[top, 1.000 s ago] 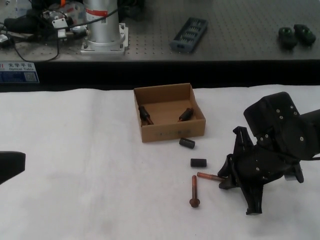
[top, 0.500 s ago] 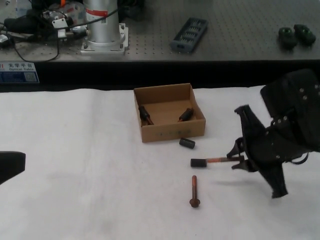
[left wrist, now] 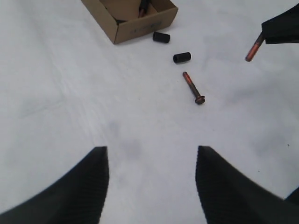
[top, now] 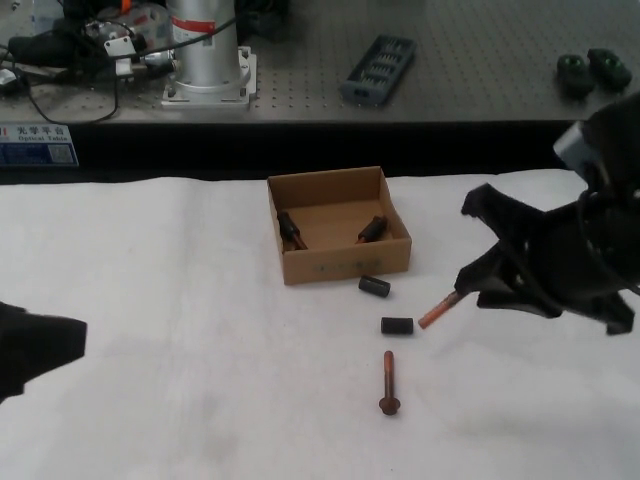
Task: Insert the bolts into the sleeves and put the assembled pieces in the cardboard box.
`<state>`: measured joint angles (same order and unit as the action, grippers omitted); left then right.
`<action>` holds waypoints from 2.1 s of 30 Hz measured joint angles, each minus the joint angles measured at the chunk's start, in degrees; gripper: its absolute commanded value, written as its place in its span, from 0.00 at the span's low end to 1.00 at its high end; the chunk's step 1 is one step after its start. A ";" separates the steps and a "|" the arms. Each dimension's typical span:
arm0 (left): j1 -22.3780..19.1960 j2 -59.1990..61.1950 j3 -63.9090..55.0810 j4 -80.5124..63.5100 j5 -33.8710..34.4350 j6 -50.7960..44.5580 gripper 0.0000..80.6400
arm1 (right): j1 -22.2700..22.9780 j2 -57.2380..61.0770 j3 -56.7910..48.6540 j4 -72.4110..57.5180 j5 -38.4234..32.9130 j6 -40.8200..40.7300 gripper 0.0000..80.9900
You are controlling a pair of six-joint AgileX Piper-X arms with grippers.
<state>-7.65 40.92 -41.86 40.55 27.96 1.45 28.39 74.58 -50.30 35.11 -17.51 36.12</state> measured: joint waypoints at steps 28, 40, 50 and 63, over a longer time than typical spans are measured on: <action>0.00 2.84 0.00 -5.64 0.71 -1.45 0.48 | 0.00 13.43 -1.51 14.90 2.89 -39.57 0.03; 0.00 2.84 0.00 -5.98 0.93 -1.45 0.48 | 0.00 26.85 -14.21 20.67 6.64 -39.57 0.03; 0.00 2.84 0.00 -5.98 0.93 -1.45 0.48 | 0.00 32.62 -19.70 20.75 6.68 -39.57 0.03; 0.00 2.84 0.00 -5.98 0.93 -1.45 0.48 | 0.00 33.36 -19.91 20.08 6.55 -39.57 0.03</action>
<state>-7.65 43.76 -41.86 34.57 28.89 0.00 28.39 107.95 -70.21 55.19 -10.97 -3.44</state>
